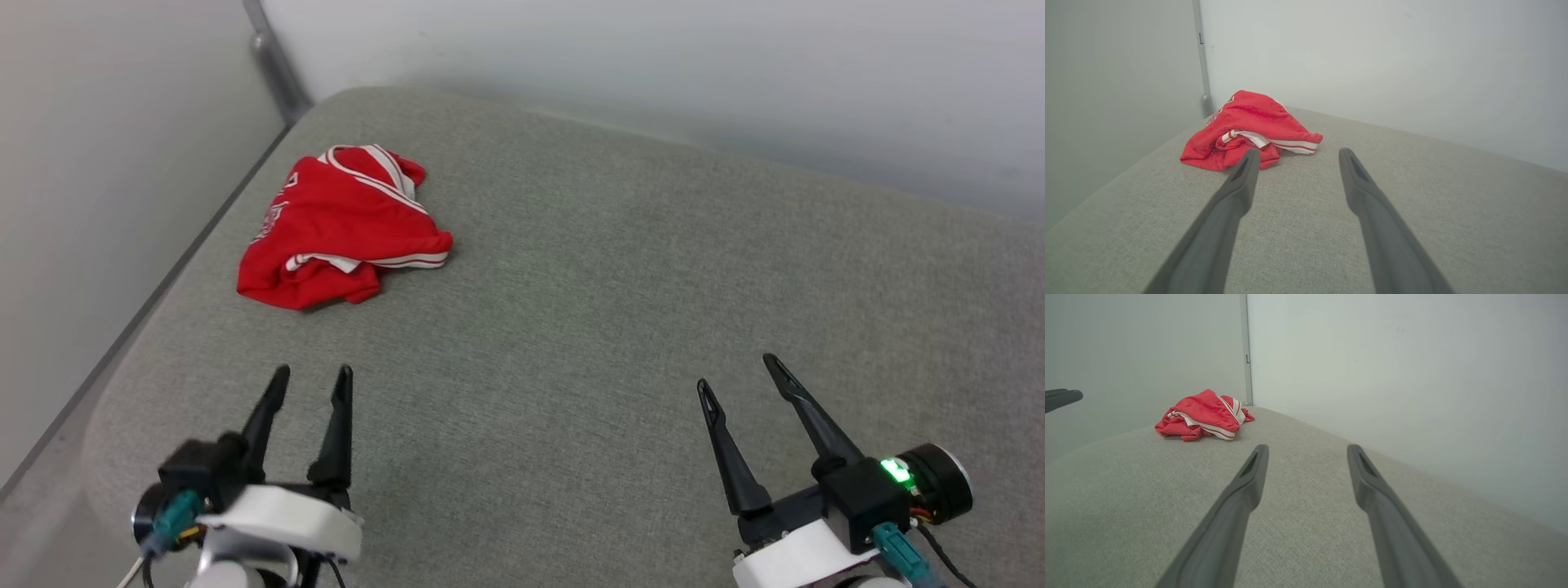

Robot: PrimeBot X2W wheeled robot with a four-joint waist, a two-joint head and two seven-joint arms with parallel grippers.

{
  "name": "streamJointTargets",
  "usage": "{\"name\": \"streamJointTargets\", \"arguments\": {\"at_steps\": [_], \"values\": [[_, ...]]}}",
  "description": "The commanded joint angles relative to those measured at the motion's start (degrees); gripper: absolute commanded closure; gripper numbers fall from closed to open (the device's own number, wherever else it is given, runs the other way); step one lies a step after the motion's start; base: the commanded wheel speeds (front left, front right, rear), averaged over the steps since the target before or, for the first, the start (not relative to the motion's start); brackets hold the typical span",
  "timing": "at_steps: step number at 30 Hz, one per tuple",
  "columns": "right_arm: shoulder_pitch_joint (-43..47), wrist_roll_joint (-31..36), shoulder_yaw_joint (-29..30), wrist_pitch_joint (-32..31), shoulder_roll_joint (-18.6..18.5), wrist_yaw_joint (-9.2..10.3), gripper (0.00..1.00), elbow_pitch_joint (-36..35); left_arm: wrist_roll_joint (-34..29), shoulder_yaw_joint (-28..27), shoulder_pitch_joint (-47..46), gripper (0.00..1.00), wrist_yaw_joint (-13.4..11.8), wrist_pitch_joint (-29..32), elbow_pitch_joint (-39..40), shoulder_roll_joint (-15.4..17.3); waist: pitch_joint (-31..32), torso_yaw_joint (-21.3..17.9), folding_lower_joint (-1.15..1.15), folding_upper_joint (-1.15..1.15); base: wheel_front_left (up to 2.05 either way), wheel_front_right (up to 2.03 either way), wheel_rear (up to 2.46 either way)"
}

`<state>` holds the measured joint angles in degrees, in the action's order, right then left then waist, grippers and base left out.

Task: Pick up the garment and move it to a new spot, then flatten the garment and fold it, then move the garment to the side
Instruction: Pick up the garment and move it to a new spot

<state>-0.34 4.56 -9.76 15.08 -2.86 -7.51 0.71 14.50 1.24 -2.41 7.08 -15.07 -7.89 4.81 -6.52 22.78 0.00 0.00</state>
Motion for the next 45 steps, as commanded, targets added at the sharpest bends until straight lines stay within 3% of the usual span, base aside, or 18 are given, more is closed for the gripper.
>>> {"name": "streamJointTargets", "arguments": {"at_steps": [1, 6, 14, 16, 20, 25, 35, 36, 37, 45], "values": [[-1.25, 0.55, -0.05, 0.13, -0.04, 0.04, 0.00, -0.31, 0.76, -0.20, -2.66, 0.00, 0.20, 0.44, -1.16, 1.33, -3.16, -2.67, 0.00, 0.00, 0.00, 0.00, 0.00], [-3.21, 1.54, -0.72, 0.13, -0.59, 0.04, 0.00, -1.22, 6.52, 0.35, -14.97, 0.00, 0.37, 10.03, -7.97, 8.38, -7.57, -6.13, 0.00, 0.00, 0.00, 0.00, 0.00], [-6.19, 1.98, -1.49, 0.13, -1.43, 0.04, 0.00, -2.50, 17.22, 4.85, -30.74, 0.00, 0.37, 34.16, -15.56, 23.27, -13.87, -11.75, 0.00, 0.00, 0.00, 0.00, 0.00], [-6.70, 1.89, -1.31, 0.13, -1.51, 0.04, 0.00, -2.56, 20.11, 5.72, -33.81, 0.00, 0.37, 38.94, -17.17, 25.76, -15.06, -12.71, 0.00, 0.00, 0.00, 0.00, 0.00], [-7.42, 2.02, -1.81, 0.13, -1.48, 0.04, 0.00, -2.87, 24.61, 6.54, -37.93, 0.00, 0.38, 47.67, -19.76, 29.20, -17.24, -14.31, 0.00, 0.00, 0.00, 0.00, 0.00], [-8.38, 2.35, -2.16, 0.13, -1.58, 0.04, 0.00, -3.32, 28.13, 6.93, -40.76, 0.00, 0.38, 54.44, -22.54, 31.67, -19.52, -15.73, 0.00, 0.00, 0.00, 0.00, 0.00], [-9.16, 2.75, -2.07, 0.13, -1.83, 0.04, 0.00, -3.58, 29.43, 8.54, -42.09, 0.00, 0.04, 59.38, -26.31, 31.93, -22.13, -17.08, 0.00, 0.00, 0.00, 0.00, 0.00], [-9.13, 2.83, -2.08, 0.13, -1.79, 0.04, 0.00, -3.52, 29.56, 8.93, -41.87, 0.18, 0.06, 59.91, -26.78, 31.63, -22.09, -17.10, 0.00, 0.00, 0.00, 0.00, 0.00], [-9.04, 2.87, -2.11, 0.13, -1.75, 0.04, 0.00, -3.37, 29.93, 9.22, -41.67, 1.00, 0.10, 60.12, -27.11, 31.20, -21.89, -17.09, 0.00, 0.00, 0.00, 0.00, 0.00], [-7.97, 2.64, -2.27, 0.13, -1.49, 0.04, 0.00, -2.14, 33.37, 13.37, -38.95, 1.00, 0.39, 56.23, -23.48, 29.51, -16.97, -16.98, 0.00, 0.00, 0.00, 0.00, 0.00]]}}
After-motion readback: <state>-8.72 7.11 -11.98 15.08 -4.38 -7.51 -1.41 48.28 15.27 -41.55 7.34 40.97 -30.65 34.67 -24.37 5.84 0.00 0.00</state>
